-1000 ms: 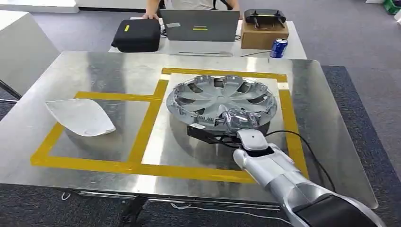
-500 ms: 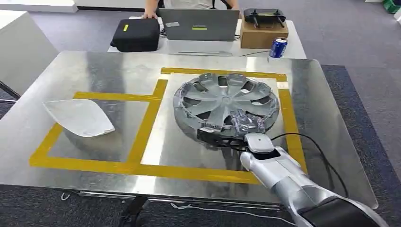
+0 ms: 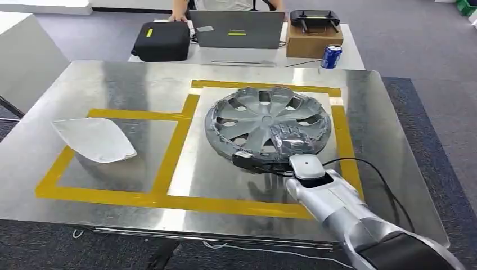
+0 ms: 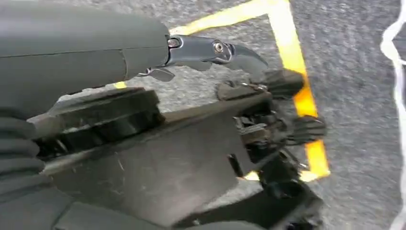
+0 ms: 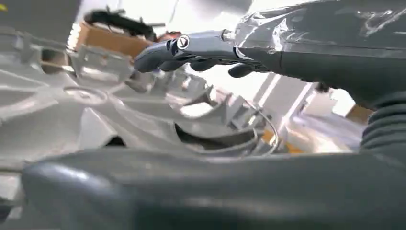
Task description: Take the parts from the cabinet and place them on the table.
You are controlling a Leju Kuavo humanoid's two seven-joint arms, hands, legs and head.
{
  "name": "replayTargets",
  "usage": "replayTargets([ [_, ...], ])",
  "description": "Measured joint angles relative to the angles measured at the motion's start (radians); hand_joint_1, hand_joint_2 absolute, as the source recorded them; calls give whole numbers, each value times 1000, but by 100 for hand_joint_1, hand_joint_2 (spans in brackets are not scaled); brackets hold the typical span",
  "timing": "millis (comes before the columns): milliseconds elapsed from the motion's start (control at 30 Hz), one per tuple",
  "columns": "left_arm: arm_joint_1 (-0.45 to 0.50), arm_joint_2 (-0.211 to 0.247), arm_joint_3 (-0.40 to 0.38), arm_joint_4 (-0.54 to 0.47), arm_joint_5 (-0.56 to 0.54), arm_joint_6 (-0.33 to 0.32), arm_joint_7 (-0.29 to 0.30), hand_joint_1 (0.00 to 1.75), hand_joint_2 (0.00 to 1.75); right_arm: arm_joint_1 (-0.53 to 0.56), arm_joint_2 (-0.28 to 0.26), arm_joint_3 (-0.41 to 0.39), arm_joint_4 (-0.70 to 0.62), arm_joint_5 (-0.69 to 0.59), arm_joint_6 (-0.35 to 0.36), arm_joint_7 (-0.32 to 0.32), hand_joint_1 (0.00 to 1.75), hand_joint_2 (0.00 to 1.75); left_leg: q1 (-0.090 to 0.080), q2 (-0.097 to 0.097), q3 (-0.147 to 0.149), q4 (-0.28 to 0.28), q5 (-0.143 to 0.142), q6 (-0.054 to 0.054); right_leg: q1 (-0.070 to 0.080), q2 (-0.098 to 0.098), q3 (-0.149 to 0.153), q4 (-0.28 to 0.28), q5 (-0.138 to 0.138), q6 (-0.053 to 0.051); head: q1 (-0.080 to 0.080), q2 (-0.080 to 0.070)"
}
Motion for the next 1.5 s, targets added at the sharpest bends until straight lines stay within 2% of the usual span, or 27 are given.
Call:
replayTargets([
  [67, 0, -1, 0, 0, 6, -3, -24, 0, 0, 1, -7, 2, -20, -19, -12, -24, 0, 0, 0, 0, 0, 0, 0, 0, 0, 0, 0, 0, 0, 0, 0, 0],
  [167, 1, 0, 3, 0, 18, 0, -48, 0, 0, 15, -24, -21, -77, -151, -50, -132, 0, 0, 0, 0, 0, 0, 0, 0, 0, 0, 0, 0, 0, 0, 0, 0],
  [200, 2, 0, 4, 0, 20, 3, -59, 0, 0, 22, -35, -31, -115, -154, -78, -140, 0, 0, 0, 0, 0, 0, 0, 0, 0, 0, 0, 0, 0, 0, 0, 0],
  [267, 3, 0, 7, 0, 34, 15, -78, 0, 0, 41, -70, -32, -209, -97, -152, -113, 0, 0, 0, -1, -1, 0, 0, 0, 0, -2, 0, 0, 0, 0, 0, 0],
  [367, 5, 3, 21, 0, 56, 34, -86, 0, 0, 71, -135, -66, -392, -72, -200, -105, 0, 0, 0, -1, -1, 0, 0, 1, 0, -1, 0, 0, 0, 0, 0, 0],
  [467, 10, 7, 32, 0, 72, 26, -89, 0, 0, 97, -208, -112, -578, -74, -180, -115, 0, 0, -1, -1, -1, 0, -1, 1, -1, -2, 0, -1, 0, 1, 0, 0],
  [567, 16, 9, 46, 0, 81, 12, -88, 0, 0, 103, -260, -151, -699, -73, -171, -122, 0, 0, -1, -1, -1, 0, -1, 2, -1, -1, 0, -1, 0, 1, 0, 0],
  [733, 18, 9, 53, 0, 81, 8, -86, 0, 0, 111, -299, -178, -794, -73, -168, -125, 0, 0, -1, 0, -1, 0, -1, 2, -1, -1, 0, -1, 0, 1, 0, 0],
  [867, 20, 9, 54, 0, 80, -27, -51, 0, 0, 117, -335, -189, -850, -64, -170, -121, 0, 0, -1, -1, -1, 0, -1, 2, -1, -2, -1, -1, 0, 1, -1, 0],
  [1000, 34, 6, 56, 0, 79, -10, -45, 0, 0, 165, -434, -250, -984, -152, -185, -114, 0, 0, -1, -4, 0, 2, -1, 3, 0, -7, 0, -2, -3, 4, 0, 0],
  [1067, 43, 8, 55, 0, 70, 30, -25, 0, 0, 257, -503, -352, -1112, -239, -240, -116, 0, 0, -1, -8, 0, 3, -5, 7, -1, -10, 5, -4, -5, 6, 0, 0],
  [1133, 56, 11, 61, 0, 99, -5, -25, 0, 0, 397, -560, -482, -1236, -280, -315, -141, 0, 0, -2, -13, 1, 3, -9, 10, -2, -14, 9, -4, -8, 10, 0, 0],
  [1233, 73, 11, 100, 0, 146, -22, -50, 0, 0, 622, -567, -698, -1388, -319, -479, -209, 0, 0, -5, -13, 3, 4, -15, 14, -5, -14, 11, -5, -13, 15, 1, 0],
  [1300, 81, 10, 104, 0, 127, -15, -67, 0, 0, 763, -551, -830, -1472, -344, -533, -268, 0, 0, -8, -13, 5, 4, -20, 18, -9, -12, 13, -5, -16, 18, 1, 0],
  [1400, 80, 10, 108, 0, 124, 13, -73, 0, 0, 919, -498, -985, -1560, -394, -537, -343, 0, 0, -13, -11, 10, 5, -26, 23, -13, -9, 16, -6, -20, 24, 0, 0],
  [1467, 83, 12, 116, 0, 121, 23, -69, 0, 0, 1008, -429, -1120, -1624, -505, -519, -463, 0, 0, -15, -12, 12, 6, -28, 29, -15, -11, 21, -8, -22, 29, 1, 0],
  [1500, 86, 13, 116, 0, 114, 23, -59, 0, 0, 1022, -382, -1199, -1652, -569, -488, -550, 0, 0, -15, -12, 15, 5, -28, 30, -15, -11, 24, -11, -21, 31, -1, 0],
])
